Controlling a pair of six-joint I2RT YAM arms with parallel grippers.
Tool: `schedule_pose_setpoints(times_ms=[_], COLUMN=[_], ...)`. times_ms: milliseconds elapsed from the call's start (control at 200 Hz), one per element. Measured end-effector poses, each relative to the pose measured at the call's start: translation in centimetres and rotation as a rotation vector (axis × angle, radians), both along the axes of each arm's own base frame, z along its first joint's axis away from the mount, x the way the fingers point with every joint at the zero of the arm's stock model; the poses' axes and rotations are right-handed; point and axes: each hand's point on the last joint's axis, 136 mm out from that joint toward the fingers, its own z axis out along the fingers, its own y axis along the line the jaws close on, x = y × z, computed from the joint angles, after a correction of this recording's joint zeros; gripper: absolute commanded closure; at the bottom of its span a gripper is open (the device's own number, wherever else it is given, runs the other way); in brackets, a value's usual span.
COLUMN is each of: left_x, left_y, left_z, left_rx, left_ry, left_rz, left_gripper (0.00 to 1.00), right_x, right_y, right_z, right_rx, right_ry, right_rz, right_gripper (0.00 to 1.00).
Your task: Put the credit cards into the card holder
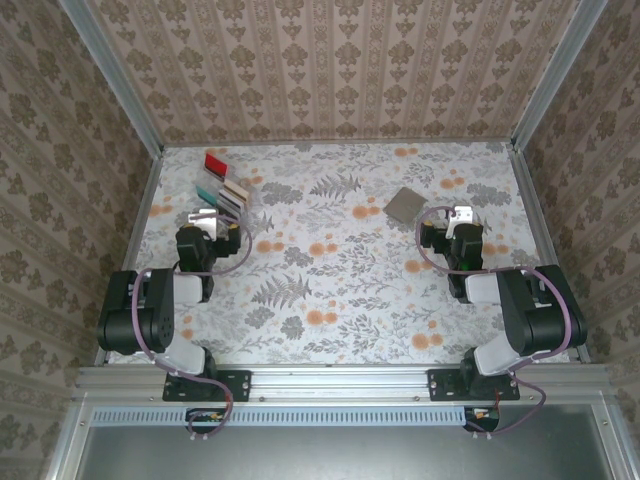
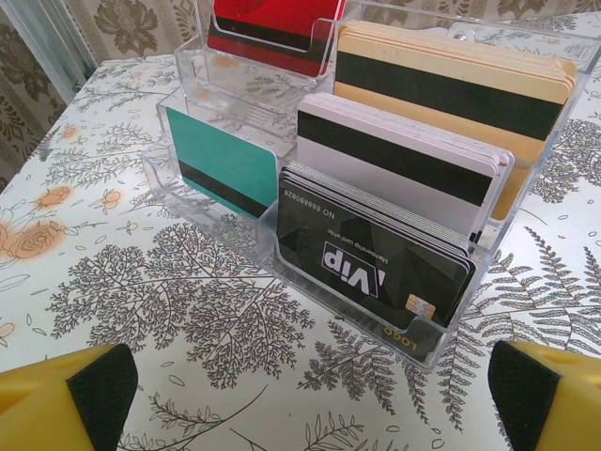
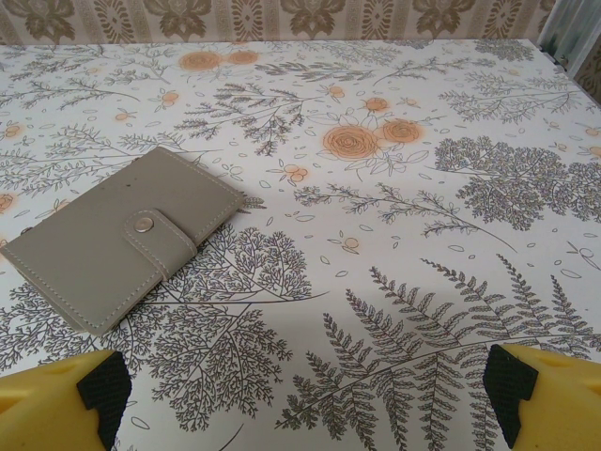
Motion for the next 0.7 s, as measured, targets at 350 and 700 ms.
schedule_pose_setpoints(times_ms=[350,700], left_x=[-1.1,-2.4], left_y=[-0.3,0.6], left_z=[0.1,10.9], left_rx=[0.016,-0.161], left_ry=[-0.021,-0.146], left_rz=[-0.009,0.091], left_gripper=[0.00,0.00], right_x=[0.1,6.0], right_y=[0.7,1.2], right_z=[0.2,10.6], right_rx=[0.005,0.295], right_ry=[0.017,0.130], right_rz=[0.034,-0.065], right_gripper=[0.00,0.06])
